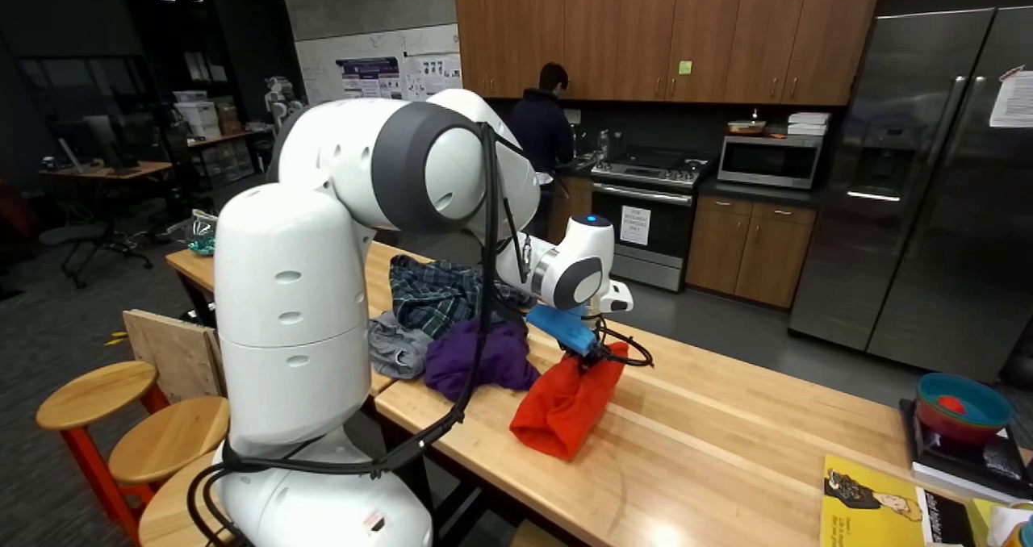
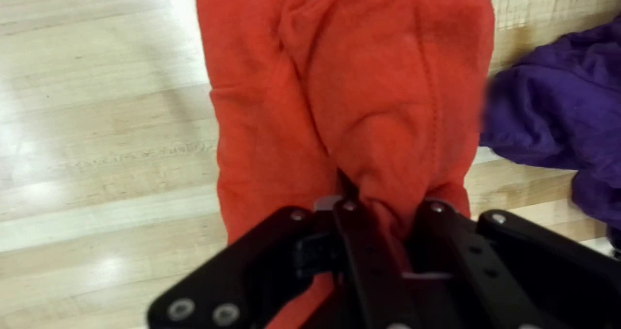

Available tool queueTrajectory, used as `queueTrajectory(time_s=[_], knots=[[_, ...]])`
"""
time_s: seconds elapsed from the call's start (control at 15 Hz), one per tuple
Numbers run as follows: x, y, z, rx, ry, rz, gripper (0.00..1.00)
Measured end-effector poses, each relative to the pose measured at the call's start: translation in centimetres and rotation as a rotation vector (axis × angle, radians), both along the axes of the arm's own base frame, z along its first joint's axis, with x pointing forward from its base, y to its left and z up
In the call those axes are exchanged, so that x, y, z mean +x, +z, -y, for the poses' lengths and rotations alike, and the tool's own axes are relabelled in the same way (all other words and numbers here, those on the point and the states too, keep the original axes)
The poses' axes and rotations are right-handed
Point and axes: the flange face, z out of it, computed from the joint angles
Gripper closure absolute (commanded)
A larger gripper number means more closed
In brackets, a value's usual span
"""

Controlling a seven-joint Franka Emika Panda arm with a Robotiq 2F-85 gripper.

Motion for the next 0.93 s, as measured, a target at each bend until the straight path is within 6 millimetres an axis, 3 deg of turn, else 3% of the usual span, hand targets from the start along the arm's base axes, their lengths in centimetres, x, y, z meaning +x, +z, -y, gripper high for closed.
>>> queueTrajectory(time_s=[0.53, 0.93], knots=[[1.0, 5.7, -3.3, -0.044, 0.095, 0.099, 0.95], [2.3, 8.3, -8.6, -0.100, 0.232, 0.150, 0.95]])
